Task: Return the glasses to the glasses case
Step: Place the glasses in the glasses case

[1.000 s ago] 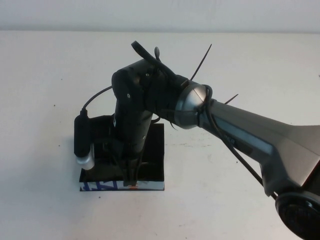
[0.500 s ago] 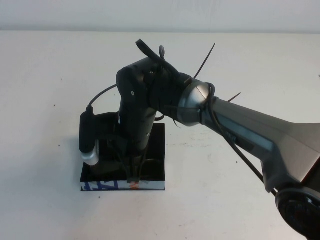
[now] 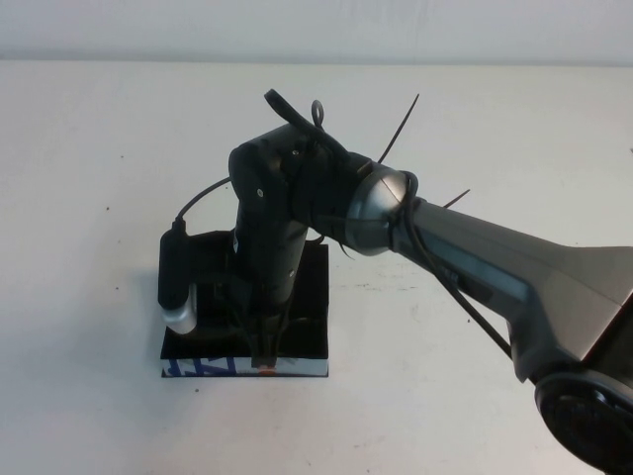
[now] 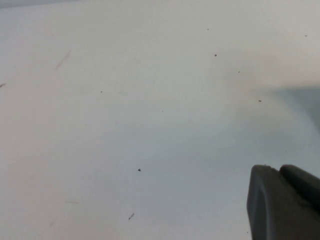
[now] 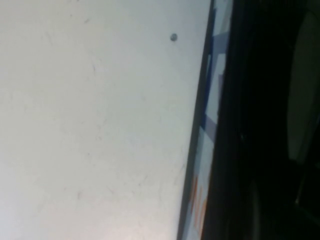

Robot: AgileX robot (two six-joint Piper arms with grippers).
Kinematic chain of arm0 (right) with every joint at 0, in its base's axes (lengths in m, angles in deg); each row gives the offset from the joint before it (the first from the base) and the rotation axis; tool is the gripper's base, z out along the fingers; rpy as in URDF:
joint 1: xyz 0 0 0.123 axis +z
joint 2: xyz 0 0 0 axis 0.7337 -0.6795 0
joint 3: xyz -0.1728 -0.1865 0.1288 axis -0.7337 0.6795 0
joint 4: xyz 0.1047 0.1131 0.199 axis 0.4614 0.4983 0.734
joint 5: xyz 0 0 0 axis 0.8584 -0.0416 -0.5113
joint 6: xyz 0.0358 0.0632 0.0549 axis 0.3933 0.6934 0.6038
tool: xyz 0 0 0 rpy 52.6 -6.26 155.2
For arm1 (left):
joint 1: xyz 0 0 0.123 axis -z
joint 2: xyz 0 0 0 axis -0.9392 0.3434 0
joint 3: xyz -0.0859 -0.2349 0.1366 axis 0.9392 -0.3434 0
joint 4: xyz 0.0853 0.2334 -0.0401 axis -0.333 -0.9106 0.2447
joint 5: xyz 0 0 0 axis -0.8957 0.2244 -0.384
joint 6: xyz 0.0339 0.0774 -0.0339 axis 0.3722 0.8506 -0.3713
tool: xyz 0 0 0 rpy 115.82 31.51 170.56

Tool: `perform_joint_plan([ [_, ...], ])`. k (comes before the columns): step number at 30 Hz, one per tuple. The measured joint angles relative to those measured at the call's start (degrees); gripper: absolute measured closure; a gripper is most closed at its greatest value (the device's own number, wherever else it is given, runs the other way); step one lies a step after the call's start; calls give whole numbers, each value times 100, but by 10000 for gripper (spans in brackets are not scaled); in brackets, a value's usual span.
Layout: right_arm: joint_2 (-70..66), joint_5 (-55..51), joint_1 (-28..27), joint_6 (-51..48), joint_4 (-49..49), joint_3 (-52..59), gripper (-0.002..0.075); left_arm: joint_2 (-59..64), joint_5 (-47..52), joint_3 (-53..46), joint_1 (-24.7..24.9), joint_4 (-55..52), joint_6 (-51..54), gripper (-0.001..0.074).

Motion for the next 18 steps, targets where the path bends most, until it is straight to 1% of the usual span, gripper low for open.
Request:
perform_joint_plan([
  [2, 0, 0, 0, 0, 0, 0, 671, 0, 0, 0, 0, 0, 0, 736],
  [4, 0, 0, 0, 22, 0, 0, 652, 0, 0, 0, 0, 0, 0, 736],
  [11, 0, 0, 0, 361, -87, -288, 501, 0, 0, 0, 0, 0, 0, 736],
  [14, 0, 0, 0, 444, -119, -357, 482, 0, 0, 0, 0, 0, 0, 736],
  [18, 91, 0, 0, 557, -187, -365, 476, 0, 0, 0, 0, 0, 0, 736],
])
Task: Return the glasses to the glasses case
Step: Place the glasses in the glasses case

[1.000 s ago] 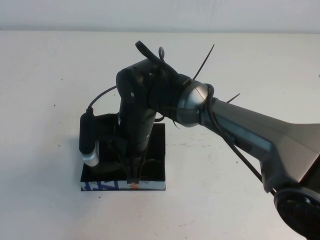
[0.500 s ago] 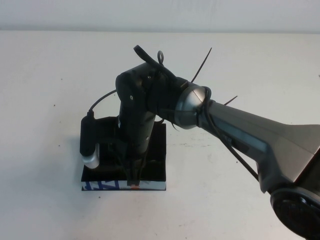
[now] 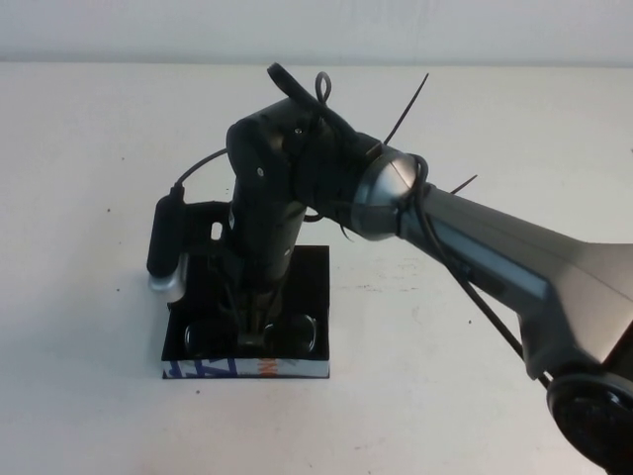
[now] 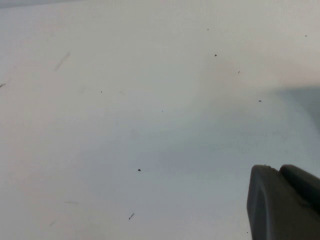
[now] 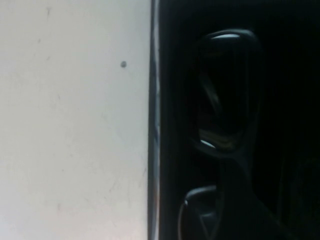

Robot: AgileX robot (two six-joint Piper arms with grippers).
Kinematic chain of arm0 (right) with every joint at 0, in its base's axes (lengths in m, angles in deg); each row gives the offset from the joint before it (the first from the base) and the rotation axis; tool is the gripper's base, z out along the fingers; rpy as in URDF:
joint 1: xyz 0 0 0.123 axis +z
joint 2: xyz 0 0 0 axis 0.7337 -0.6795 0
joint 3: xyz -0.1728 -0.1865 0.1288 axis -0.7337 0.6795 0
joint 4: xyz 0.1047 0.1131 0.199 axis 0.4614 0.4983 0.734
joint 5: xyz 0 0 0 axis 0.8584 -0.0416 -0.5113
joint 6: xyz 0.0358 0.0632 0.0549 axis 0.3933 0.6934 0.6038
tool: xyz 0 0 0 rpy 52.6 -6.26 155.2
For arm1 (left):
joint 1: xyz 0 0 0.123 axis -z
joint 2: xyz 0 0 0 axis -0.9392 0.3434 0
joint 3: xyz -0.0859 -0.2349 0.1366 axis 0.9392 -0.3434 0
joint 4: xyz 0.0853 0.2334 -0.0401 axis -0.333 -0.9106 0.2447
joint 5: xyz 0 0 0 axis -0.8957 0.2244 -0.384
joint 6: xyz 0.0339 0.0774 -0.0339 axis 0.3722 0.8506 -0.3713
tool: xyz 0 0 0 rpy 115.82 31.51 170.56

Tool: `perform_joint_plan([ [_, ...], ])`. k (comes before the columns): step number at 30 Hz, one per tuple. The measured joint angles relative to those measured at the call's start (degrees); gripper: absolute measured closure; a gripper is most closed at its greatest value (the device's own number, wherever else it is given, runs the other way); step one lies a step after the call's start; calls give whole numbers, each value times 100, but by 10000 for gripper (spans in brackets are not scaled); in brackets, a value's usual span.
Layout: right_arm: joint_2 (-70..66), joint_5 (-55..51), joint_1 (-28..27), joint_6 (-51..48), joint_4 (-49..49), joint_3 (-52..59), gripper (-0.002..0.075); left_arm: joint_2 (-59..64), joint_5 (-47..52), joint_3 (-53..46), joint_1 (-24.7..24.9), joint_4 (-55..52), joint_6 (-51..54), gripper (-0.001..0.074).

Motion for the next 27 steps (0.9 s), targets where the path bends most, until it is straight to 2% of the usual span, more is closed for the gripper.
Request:
perform_joint_plan([
  [4, 386, -10, 48, 432, -107, 136, 476, 0, 0, 0, 0, 0, 0, 736],
  [8, 1179, -10, 169, 1043, -154, 832, 510, 0, 0, 0, 0, 0, 0, 736],
  [10, 1546, -10, 201, 1362, -226, 1283, 554, 0, 0, 0, 0, 0, 0, 736],
  [13, 1956, -47, 201, 1762, -424, 1867, 671, 0, 0, 0, 0, 0, 0, 736],
  [15, 2069, -73, 166, 1950, -427, 2068, 710, 0, 0, 0, 0, 0, 0, 736],
  [27, 2279, 185, 117, 2134, -134, 2134, 737, 0, 0, 0, 0, 0, 0, 736],
])
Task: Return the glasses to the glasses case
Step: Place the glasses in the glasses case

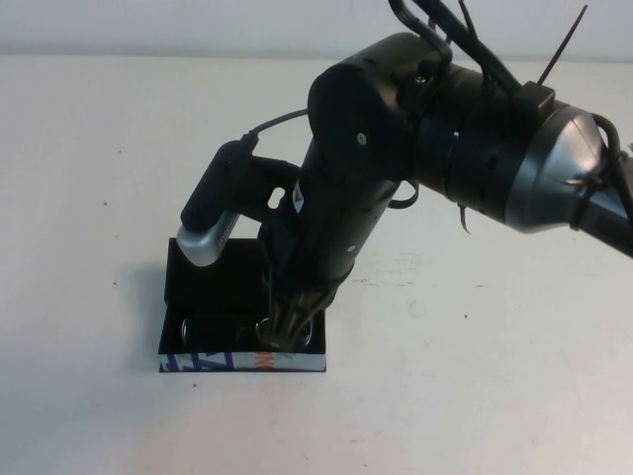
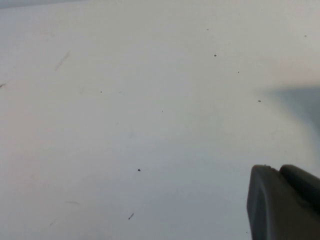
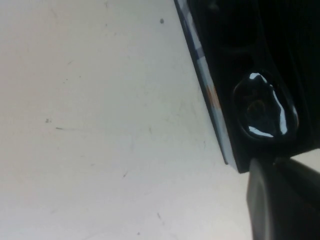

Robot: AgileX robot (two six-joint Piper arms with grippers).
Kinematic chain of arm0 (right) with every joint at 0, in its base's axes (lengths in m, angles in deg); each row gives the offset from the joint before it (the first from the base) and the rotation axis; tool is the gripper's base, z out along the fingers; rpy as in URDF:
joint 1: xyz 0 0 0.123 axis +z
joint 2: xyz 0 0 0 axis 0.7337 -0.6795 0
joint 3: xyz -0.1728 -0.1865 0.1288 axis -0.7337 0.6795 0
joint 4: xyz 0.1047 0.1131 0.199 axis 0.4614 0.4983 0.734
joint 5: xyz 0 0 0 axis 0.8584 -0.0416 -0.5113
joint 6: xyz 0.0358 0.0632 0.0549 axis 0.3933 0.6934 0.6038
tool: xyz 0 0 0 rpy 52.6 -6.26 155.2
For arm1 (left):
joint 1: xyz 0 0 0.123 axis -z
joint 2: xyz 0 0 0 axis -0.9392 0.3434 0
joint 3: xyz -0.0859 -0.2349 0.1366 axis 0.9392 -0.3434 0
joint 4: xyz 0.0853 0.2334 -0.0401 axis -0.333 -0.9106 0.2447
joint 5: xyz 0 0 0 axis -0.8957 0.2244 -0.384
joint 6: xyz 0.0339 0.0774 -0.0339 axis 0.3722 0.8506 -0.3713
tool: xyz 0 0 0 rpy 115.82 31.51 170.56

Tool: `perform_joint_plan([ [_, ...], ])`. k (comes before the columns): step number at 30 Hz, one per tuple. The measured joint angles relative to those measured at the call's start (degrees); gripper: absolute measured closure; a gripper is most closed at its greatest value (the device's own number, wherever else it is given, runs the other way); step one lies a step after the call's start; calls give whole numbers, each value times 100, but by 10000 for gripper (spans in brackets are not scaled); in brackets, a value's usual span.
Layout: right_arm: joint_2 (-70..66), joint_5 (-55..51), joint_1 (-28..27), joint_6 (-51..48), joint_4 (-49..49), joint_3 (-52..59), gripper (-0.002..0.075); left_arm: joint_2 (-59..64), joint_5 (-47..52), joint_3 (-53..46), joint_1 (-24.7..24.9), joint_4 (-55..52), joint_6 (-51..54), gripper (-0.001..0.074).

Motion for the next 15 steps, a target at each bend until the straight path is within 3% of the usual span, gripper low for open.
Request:
perform_joint_plan([
  [10, 0, -201, 0, 6, 173, 0, 737, 0, -201, 0, 0, -111, -48, 736],
  [15, 0, -211, 0, 14, 315, 0, 737, 0, -1050, 0, 0, 971, -1101, 736],
])
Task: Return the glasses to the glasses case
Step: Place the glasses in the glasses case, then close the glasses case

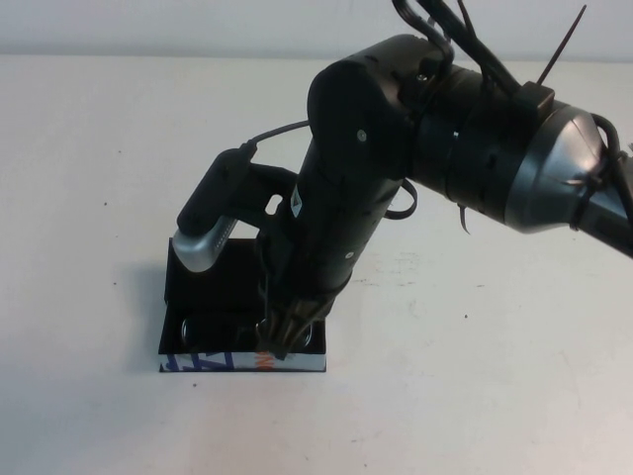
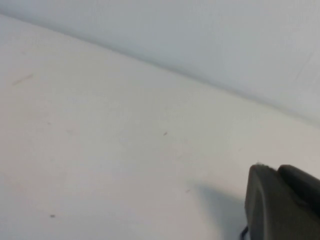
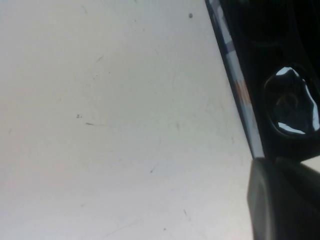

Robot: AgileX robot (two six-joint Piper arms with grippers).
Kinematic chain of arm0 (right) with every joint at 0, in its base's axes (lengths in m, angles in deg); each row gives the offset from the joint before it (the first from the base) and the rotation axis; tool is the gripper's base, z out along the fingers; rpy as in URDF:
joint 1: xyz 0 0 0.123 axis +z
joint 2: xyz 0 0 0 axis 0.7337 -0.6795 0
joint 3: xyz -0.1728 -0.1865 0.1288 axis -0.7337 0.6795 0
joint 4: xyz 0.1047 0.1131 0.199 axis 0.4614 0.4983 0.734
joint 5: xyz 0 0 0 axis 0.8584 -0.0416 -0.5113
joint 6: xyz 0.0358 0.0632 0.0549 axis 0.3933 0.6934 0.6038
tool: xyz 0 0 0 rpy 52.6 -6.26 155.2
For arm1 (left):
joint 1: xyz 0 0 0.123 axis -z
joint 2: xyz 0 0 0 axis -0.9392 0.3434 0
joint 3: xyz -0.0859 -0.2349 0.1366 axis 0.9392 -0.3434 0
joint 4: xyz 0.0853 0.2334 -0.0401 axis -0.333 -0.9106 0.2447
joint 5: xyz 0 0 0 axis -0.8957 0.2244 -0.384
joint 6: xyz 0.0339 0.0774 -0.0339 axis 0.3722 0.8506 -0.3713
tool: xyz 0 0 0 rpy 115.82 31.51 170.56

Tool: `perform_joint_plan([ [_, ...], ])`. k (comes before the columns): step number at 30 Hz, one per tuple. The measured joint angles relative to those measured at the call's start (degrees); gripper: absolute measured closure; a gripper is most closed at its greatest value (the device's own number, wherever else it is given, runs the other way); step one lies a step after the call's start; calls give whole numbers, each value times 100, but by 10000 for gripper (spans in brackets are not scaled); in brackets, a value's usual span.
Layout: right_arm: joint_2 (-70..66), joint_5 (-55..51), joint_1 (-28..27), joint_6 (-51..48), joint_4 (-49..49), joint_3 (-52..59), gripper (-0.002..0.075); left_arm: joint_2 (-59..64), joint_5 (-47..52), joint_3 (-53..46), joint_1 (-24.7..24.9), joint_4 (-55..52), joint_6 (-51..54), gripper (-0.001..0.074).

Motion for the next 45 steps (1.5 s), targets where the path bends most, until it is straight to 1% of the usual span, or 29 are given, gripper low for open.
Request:
perform_joint_plan([
  [3, 0, 13, 0, 14, 10, 0, 737, 0, -381, 0, 0, 650, -527, 736],
  [8, 0, 204, 0, 223, 10, 0, 737, 0, -884, 0, 0, 1050, -823, 736],
  [10, 0, 291, 0, 264, 10, 0, 737, 0, -584, 167, 0, 1161, -893, 736],
  [12, 0, 388, 0, 305, 10, 0, 737, 199, -51, 515, 63, 1187, -882, 736],
  [14, 0, 477, 0, 338, 10, 0, 737, 628, 495, 905, 185, 1196, -668, 736],
  [18, 0, 592, -9, 521, 10, 0, 737, 1986, 1575, 1755, 433, 1212, -116, 736],
  [20, 0, 602, -65, 570, 26, 0, 737, 2755, 2070, 2167, 555, 1429, 378, 736],
  [22, 0, 602, -150, 651, 55, 0, 737, 3445, 2404, 2482, 644, 1888, 1136, 736],
  [24, 0, 636, -287, 786, 80, 0, 737, 3978, 2662, 2635, 701, 2656, 2085, 736],
  [26, 0, 707, -448, 864, 124, 0, 737, 4483, 2852, 2668, 724, 3686, 3268, 736],
  [29, 0, 844, -665, 895, 279, 0, 737, 5093, 2924, 2571, 735, 5074, 4686, 736],
  [32, 0, 942, -807, 908, 424, 0, 737, 5645, 2884, 2456, 735, 5929, 5835, 736],
  [37, -65, 1358, -856, 908, 525, 0, 737, 6503, 2759, 2443, 735, 6872, 7114, 736],
  [39, -184, 1514, -873, 934, 560, -37, 737, 6897, 2759, 2443, 735, 7257, 7774, 736],
  [45, -718, 1430, -1066, 1037, 758, -578, 737, 8074, 3173, 2443, 735, 8347, 9151, 736],
])
